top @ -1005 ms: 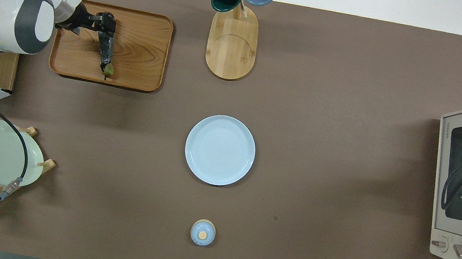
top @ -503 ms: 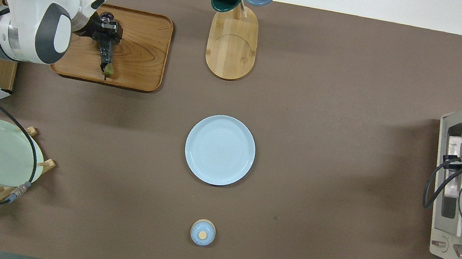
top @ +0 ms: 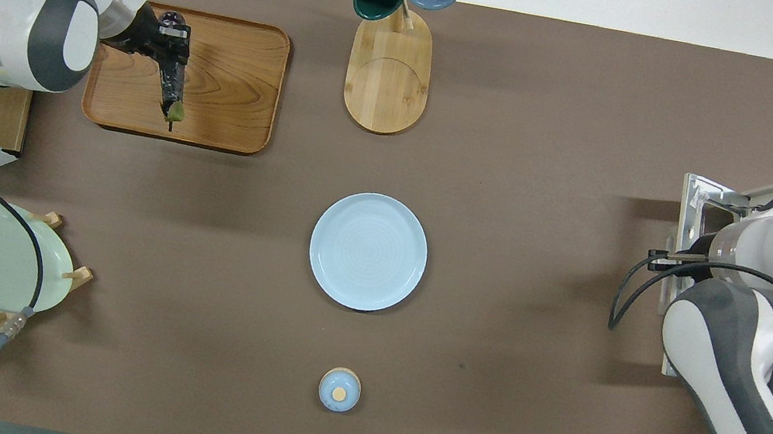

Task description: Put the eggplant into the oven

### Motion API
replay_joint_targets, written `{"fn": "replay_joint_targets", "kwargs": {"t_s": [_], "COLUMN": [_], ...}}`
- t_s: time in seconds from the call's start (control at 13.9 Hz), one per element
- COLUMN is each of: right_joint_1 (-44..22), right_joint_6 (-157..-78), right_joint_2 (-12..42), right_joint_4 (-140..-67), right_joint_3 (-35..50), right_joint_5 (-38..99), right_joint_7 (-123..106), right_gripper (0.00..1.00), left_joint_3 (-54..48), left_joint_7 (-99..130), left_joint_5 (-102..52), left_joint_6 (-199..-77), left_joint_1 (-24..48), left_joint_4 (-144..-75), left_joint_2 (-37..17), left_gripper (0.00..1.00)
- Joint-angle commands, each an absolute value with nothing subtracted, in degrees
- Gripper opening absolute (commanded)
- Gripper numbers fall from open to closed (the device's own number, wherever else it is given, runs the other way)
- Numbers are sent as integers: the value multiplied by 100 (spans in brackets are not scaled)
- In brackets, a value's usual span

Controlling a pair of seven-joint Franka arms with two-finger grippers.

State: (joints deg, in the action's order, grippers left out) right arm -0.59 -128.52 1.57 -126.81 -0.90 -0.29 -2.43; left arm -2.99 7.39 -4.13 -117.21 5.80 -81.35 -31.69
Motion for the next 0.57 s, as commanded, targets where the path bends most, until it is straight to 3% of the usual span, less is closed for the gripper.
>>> {"fn": "replay_joint_targets", "kwargs": {"t_s": [0.0, 0.29, 0.5], "right_joint_1": [237, 237, 45], "right_joint_6": [-13473, -13676, -13738], "right_joint_2": [404, 685, 809], "right_joint_4": [-13008, -13008, -12947], "right_joint_3": [-264, -255, -255], "right_joint_5": [-281, -281, 104], "right_joint_7": [-343, -325, -316], "right_gripper": [0, 0, 0], "left_joint_3": [-264, -255, -264], "left_joint_7": [1500, 2818, 3347], "left_joint_5": [-606, -879, -879], "left_joint_6": [-10910, -10853, -12562], "left_joint_1": [1070, 2203, 3134], "left_joint_4": [-8507, -9041, -10629], "left_joint_2": [-2305, -1829, -1328], "left_gripper": [0, 0, 0]}}
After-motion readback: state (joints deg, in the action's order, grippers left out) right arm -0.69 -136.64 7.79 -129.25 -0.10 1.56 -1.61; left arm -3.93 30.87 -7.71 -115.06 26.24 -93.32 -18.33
